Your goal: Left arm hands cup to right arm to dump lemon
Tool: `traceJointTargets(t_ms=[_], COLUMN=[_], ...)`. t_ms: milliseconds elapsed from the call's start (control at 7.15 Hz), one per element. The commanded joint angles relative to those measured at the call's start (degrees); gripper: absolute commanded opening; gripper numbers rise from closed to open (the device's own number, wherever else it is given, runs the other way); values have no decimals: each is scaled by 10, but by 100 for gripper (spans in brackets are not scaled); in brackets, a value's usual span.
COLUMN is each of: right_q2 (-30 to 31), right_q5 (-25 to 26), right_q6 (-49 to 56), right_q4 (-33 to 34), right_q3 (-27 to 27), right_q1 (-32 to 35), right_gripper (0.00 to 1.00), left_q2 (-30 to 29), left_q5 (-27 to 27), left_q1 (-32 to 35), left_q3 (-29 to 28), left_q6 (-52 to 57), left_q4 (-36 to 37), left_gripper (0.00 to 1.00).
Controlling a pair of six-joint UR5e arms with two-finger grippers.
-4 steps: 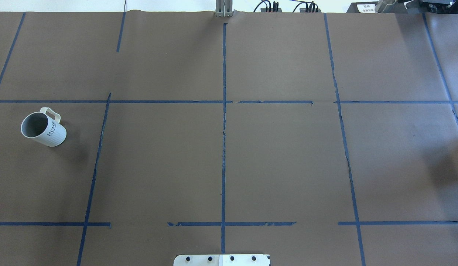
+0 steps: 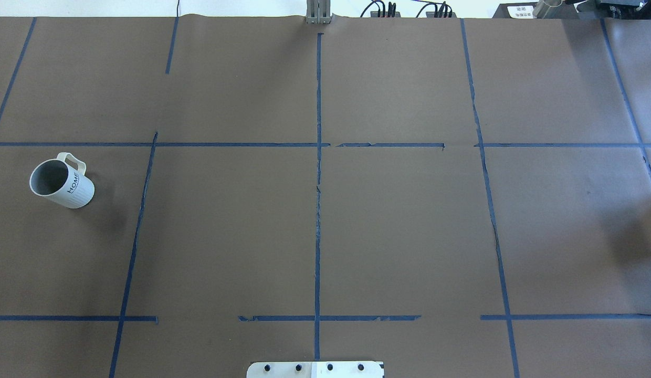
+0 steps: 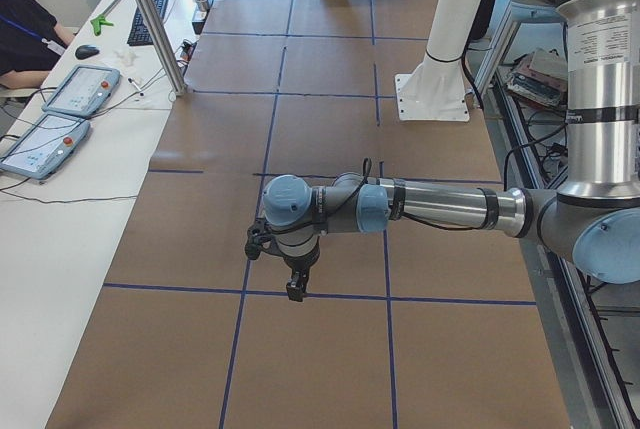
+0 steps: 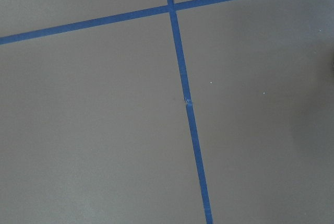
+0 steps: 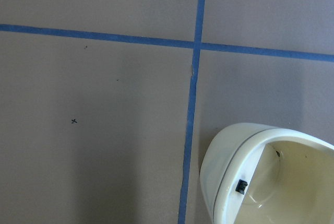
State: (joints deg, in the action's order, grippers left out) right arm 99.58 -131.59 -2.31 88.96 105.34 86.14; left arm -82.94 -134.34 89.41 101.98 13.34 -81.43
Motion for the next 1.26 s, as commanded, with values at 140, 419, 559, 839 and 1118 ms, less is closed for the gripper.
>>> traceJointTargets(t_ms=[140, 419, 559, 839, 1118], right_q2=[-33, -38, -37, -37, -38], right_q5=[-2, -1, -1, -1, -1], right_q6=[-30, -42, -42, -42, -51], right_q4=[-38, -39, -39, -39, -39], right_q3=[0, 0, 0, -1, 0], right_q1=[-8, -27, -32, -34, -42], right_gripper=[100, 100, 100, 100, 100], left_q2=[-58, -89, -88, -81, -81], left_q5=[6, 1, 4, 5, 7], left_q1=[-2, -2, -3, -65, -130], left_q3=[4, -13, -11, -7, -8], left_q6=[-4, -53, -93, -209, -343], left_q4=[-29, -32, -65, -103, -158], left_gripper=[100, 100, 100, 100, 100])
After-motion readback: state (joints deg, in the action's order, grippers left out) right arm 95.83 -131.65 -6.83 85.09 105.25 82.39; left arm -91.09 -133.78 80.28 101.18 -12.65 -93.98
